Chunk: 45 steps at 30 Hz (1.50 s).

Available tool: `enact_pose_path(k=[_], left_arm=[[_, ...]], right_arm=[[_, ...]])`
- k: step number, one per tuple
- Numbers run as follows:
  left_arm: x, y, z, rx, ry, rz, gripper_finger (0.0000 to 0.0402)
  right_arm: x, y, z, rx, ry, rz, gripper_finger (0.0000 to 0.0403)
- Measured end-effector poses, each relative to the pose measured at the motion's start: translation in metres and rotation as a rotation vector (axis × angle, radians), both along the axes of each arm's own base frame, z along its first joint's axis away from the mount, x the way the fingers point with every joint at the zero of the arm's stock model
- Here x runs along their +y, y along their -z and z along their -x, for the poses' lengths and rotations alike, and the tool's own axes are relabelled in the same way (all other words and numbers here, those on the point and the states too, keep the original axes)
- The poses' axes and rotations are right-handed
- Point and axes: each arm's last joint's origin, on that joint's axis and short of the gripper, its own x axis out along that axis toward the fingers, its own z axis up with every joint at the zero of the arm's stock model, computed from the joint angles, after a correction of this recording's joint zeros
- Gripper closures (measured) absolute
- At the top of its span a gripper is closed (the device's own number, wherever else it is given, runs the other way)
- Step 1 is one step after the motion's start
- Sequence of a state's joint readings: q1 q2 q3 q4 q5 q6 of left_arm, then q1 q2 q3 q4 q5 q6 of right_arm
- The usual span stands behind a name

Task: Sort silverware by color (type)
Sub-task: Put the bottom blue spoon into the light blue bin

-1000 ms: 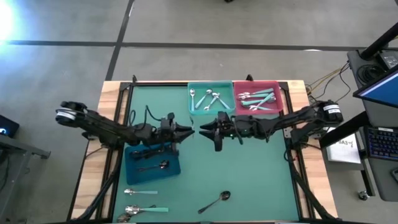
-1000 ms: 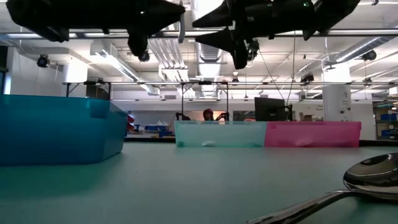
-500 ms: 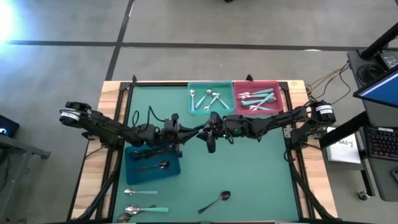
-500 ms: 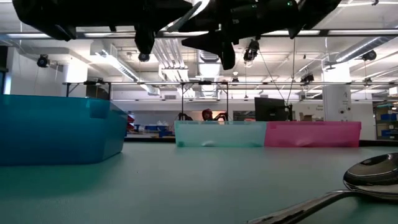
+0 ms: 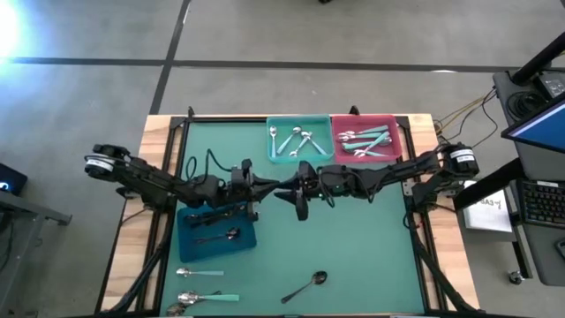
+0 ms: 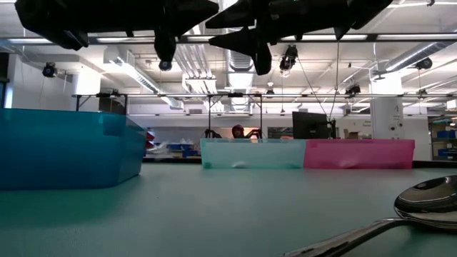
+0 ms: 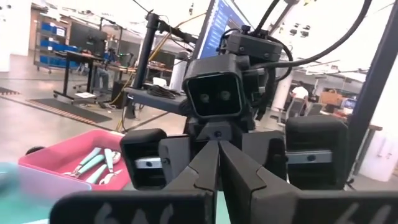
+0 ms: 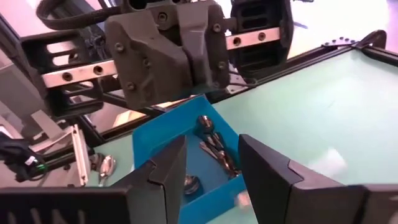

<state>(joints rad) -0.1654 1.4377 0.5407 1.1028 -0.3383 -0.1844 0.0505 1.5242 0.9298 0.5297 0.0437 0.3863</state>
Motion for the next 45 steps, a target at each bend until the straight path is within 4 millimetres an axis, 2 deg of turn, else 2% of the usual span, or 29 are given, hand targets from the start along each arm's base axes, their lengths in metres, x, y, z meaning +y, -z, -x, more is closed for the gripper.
enact_pose_path(k=[5, 8, 13, 17, 22, 24, 27, 31, 36, 45], left_arm=[[-0.001, 0.003, 0.000, 0.057, 0.040, -0.017, 0.0401], [-0.001, 0.015, 0.003, 0.226, 0.063, -0.009, 0.0401], [0.011, 0.028, 0.013, 0.473, 0.018, 0.056, 0.0401], [0.025, 0.026, 0.023, 0.638, -0.043, 0.067, 0.0389], [0.041, 0.014, 0.029, 0.865, -0.089, 0.074, 0.0341], [0.044, 0.010, 0.027, 0.938, -0.058, 0.092, 0.0316], [0.045, 0.015, 0.024, 1.035, 0.009, 0.124, 0.0279], [0.047, 0.024, 0.018, 1.111, 0.010, 0.093, 0.0246], [0.058, 0.032, 0.011, 1.158, -0.031, 0.104, 0.0238], [0.077, 0.052, -0.010, 1.324, -0.062, 0.158, 0.0248]], right_arm=[[0.000, 0.003, 0.004, 0.074, 0.001, -0.003, 0.0266], [-0.001, 0.006, 0.009, 0.157, 0.013, 0.004, 0.0266], [-0.004, 0.009, 0.017, 0.263, 0.016, 0.008, 0.0266], [-0.004, 0.009, 0.024, 0.324, 0.020, 0.005, 0.0266], [-0.005, 0.010, 0.028, 0.364, 0.020, 0.006, 0.0265], [-0.005, 0.012, 0.029, 0.388, 0.017, 0.013, 0.0261], [-0.005, 0.016, 0.031, 0.431, 0.019, 0.017, 0.0246], [-0.005, 0.019, 0.033, 0.476, 0.019, 0.019, 0.0224], [-0.005, 0.021, 0.035, 0.503, 0.021, 0.016, 0.0209], [-0.004, 0.023, 0.037, 0.530, 0.022, 0.007, 0.0213]])
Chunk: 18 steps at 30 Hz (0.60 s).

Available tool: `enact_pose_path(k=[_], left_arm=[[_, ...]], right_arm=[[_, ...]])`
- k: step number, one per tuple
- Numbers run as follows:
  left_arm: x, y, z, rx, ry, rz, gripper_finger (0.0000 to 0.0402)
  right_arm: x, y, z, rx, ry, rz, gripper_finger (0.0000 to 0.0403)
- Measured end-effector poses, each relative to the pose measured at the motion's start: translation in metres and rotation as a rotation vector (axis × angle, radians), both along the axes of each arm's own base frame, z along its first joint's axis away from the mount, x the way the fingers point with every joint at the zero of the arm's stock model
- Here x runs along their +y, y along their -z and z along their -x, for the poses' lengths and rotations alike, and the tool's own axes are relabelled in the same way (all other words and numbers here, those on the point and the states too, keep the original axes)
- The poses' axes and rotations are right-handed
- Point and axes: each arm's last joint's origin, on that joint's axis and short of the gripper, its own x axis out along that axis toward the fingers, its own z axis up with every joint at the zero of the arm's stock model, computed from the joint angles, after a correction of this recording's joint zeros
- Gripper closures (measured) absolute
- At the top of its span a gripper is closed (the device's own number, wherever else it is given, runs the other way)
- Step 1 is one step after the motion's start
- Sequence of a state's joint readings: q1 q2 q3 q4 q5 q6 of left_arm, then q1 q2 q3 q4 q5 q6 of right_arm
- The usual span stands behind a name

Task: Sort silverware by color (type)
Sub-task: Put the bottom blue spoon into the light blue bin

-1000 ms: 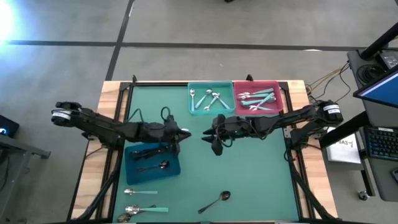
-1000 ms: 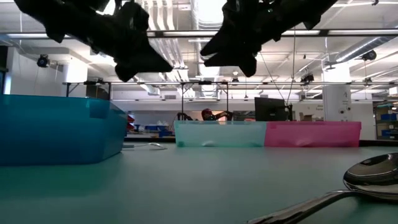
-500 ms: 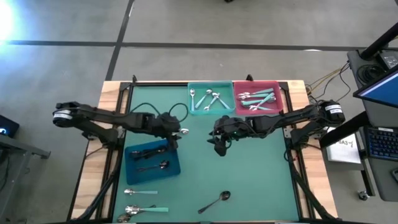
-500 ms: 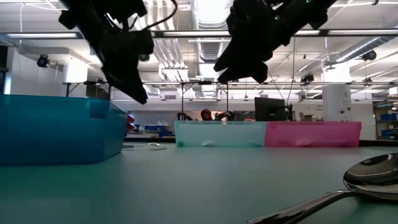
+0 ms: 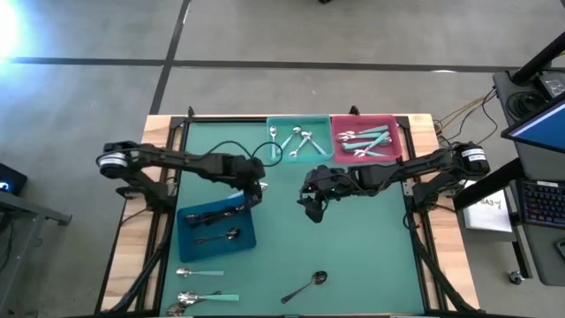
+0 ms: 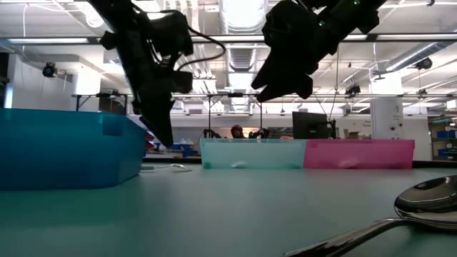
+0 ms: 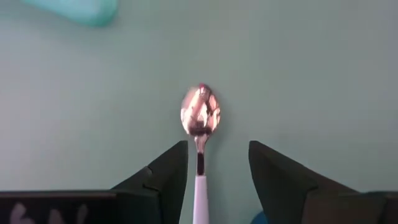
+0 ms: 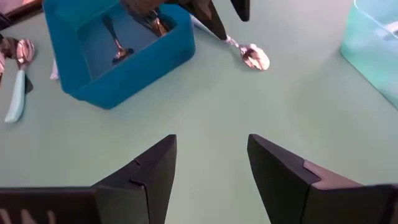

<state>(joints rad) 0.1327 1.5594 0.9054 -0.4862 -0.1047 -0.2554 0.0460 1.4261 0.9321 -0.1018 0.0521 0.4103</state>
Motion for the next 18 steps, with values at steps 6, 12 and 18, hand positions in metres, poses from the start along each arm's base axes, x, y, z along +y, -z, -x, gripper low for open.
enact_pose_path(k=[6, 12, 18], left_arm=[[0.001, 0.009, -0.007, 0.047, 0.007, 0.017, 0.0249], [0.007, 0.011, -0.012, 0.046, -0.011, 0.018, 0.0249], [0.017, 0.011, -0.012, 0.045, -0.042, 0.017, 0.0249]], right_arm=[[0.001, 0.003, 0.002, 0.037, -0.004, 0.001, 0.0214], [0.001, 0.003, 0.003, 0.044, -0.009, 0.008, 0.0213], [0.001, 0.003, 0.003, 0.045, -0.013, 0.013, 0.0215]])
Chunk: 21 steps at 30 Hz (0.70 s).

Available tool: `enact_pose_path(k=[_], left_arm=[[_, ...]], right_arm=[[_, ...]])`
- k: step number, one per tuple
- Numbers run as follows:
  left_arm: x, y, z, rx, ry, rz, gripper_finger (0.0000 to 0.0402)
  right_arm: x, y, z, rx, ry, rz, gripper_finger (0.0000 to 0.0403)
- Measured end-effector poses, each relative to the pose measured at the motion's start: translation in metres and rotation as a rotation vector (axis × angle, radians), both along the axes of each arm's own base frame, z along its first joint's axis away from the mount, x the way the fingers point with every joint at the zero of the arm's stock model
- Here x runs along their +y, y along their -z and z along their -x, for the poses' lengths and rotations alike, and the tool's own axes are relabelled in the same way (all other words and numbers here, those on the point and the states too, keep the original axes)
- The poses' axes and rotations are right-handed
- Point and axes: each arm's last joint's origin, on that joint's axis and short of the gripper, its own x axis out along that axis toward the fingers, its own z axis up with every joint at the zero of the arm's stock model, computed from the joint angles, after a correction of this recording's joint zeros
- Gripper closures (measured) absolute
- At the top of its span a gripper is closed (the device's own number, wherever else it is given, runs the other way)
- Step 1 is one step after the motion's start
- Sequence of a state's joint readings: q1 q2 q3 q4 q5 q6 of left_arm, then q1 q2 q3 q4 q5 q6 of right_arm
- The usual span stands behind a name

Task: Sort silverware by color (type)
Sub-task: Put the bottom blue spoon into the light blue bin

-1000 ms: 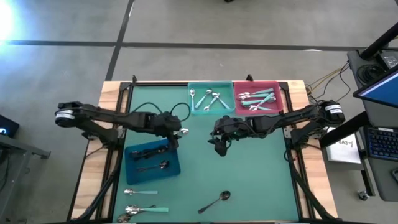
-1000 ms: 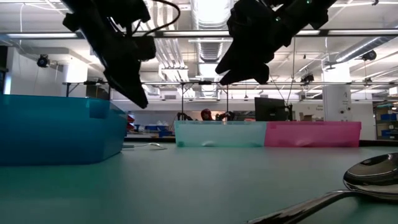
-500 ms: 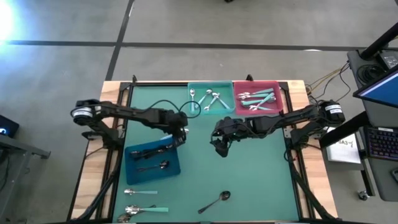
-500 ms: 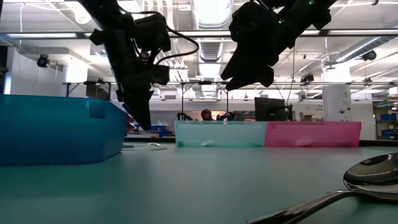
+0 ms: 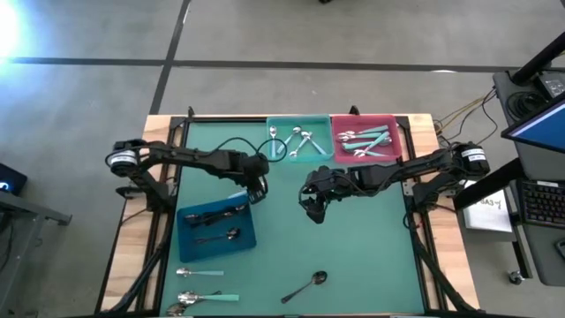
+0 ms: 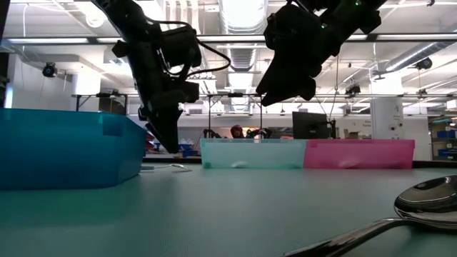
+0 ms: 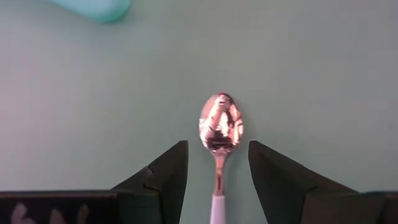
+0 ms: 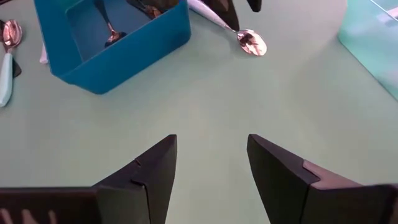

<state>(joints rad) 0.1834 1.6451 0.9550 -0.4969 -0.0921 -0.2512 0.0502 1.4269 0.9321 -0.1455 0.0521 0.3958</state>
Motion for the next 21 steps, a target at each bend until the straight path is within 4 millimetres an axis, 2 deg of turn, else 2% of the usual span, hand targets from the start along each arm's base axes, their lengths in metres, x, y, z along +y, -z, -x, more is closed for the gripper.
enact_pose_path(k=[18, 21], left_arm=[[0.006, 0.031, -0.009, 0.065, -0.010, 0.019, 0.0250], [0.006, 0.033, -0.011, 0.071, -0.003, 0.018, 0.0263]], right_arm=[[0.000, 0.000, 0.000, 0.005, -0.002, 0.003, 0.0216], [0.000, 0.001, 0.000, 0.006, -0.002, 0.003, 0.0216]])
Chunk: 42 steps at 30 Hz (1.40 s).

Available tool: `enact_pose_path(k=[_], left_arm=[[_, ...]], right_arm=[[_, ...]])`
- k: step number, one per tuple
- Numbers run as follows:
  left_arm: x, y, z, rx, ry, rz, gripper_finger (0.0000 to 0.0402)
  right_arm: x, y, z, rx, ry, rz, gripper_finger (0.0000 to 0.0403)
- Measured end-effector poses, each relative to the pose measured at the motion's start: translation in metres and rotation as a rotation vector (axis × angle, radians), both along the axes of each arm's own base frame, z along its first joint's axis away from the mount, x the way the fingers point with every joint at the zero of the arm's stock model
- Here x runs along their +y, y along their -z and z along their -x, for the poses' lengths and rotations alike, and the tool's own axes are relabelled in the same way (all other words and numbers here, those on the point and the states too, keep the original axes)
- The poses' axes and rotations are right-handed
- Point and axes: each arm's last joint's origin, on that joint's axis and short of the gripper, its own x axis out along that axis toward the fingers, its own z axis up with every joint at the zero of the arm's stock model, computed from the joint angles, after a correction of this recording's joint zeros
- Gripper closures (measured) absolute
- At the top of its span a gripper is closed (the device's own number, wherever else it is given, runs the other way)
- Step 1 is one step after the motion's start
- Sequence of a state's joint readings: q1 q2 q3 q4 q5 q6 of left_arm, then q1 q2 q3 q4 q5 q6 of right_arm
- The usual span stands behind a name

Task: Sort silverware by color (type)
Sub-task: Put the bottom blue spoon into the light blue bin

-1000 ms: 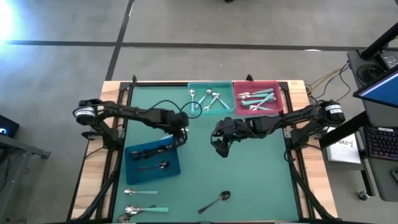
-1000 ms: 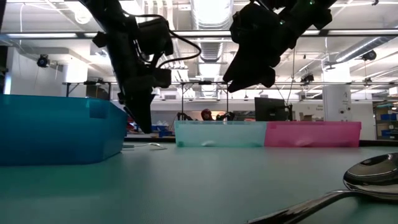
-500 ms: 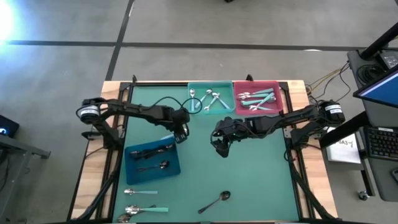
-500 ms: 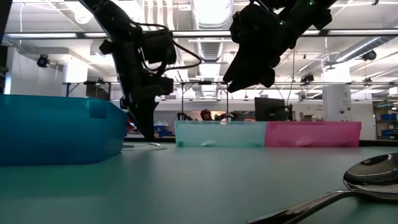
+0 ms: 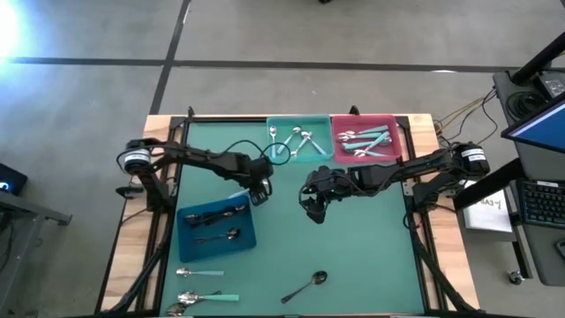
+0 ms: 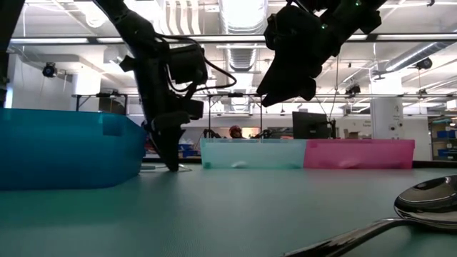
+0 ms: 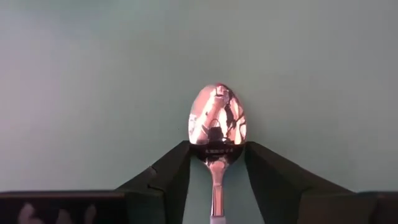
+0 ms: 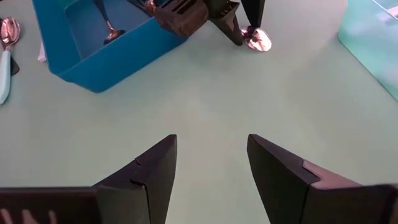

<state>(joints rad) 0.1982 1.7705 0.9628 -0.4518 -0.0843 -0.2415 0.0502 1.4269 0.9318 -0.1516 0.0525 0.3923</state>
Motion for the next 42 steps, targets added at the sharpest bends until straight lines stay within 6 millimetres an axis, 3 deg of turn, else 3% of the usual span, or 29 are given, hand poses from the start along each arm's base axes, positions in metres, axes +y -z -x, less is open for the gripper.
enact_pose_path(k=[8, 15, 23, 32, 37, 42], left_arm=[[0.002, -0.004, -0.006, -0.020, 0.022, -0.007, 0.0390], [0.003, -0.015, -0.005, -0.069, 0.028, -0.003, 0.0397], [0.001, -0.072, 0.002, -0.318, 0.050, -0.038, 0.0400], [-0.021, -0.154, 0.013, -0.802, 0.067, -0.084, 0.0401], [-0.040, -0.175, 0.016, -0.953, 0.101, -0.067, 0.0401], [-0.059, -0.182, 0.014, -1.020, 0.133, -0.072, 0.0401]], right_arm=[[0.000, 0.000, 0.000, 0.005, 0.004, -0.005, 0.0216], [0.000, 0.003, 0.004, 0.050, 0.014, -0.013, 0.0216], [-0.001, -0.003, 0.005, 0.018, 0.043, -0.026, 0.0216], [0.002, -0.018, -0.022, -0.318, 0.032, -0.005, 0.0216], [0.002, -0.032, -0.029, -0.494, 0.021, 0.018, 0.0216], [0.002, -0.046, -0.031, -0.640, 0.017, 0.052, 0.0216]])
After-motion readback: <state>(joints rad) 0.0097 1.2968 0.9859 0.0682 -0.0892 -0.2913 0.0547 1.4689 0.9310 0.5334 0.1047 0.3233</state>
